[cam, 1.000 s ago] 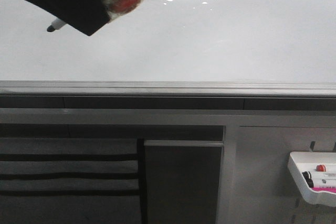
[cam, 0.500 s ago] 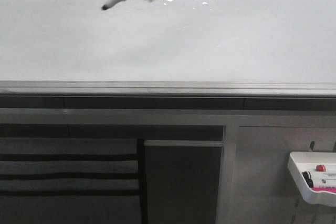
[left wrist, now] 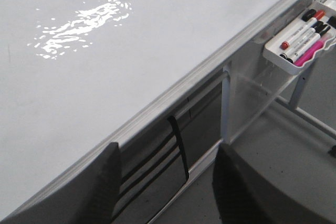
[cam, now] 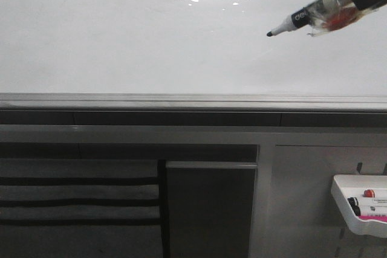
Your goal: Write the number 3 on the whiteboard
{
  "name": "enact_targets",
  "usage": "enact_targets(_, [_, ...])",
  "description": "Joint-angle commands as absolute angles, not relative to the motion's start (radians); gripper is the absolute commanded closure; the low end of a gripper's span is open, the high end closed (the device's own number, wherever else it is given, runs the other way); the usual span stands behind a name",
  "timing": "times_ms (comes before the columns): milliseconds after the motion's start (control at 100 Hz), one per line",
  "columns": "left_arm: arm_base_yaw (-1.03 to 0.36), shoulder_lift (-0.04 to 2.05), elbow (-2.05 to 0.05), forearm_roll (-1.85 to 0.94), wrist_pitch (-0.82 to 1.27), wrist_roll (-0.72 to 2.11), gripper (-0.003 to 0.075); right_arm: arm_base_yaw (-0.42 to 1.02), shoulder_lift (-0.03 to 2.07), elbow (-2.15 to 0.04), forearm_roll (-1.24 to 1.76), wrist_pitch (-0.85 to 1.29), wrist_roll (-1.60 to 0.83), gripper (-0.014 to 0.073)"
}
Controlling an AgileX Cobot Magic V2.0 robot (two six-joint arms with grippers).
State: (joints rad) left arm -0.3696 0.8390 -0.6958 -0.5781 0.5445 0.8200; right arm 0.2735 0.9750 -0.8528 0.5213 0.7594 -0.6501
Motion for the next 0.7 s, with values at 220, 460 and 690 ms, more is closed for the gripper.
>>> enact_targets(220, [-0.367,0.831,-0.719,-0.615,0.477,0.809,0.0352,0.266,0.998,-0.889,0.649,0.62,-0.647,0.0594])
enact_targets(460, [-0.367,0.831,-0.719,-0.615,0.477,0.809,0.0352,0.266,1.211,-1.132,0.601,0.786,-0.647,0.0594])
enact_targets(690, [-0.367,0.831,-0.719,-0.615,0.477,0.809,0.0352,0.307,1.376,-1.304,0.549,0.827,-0.642,0.0594])
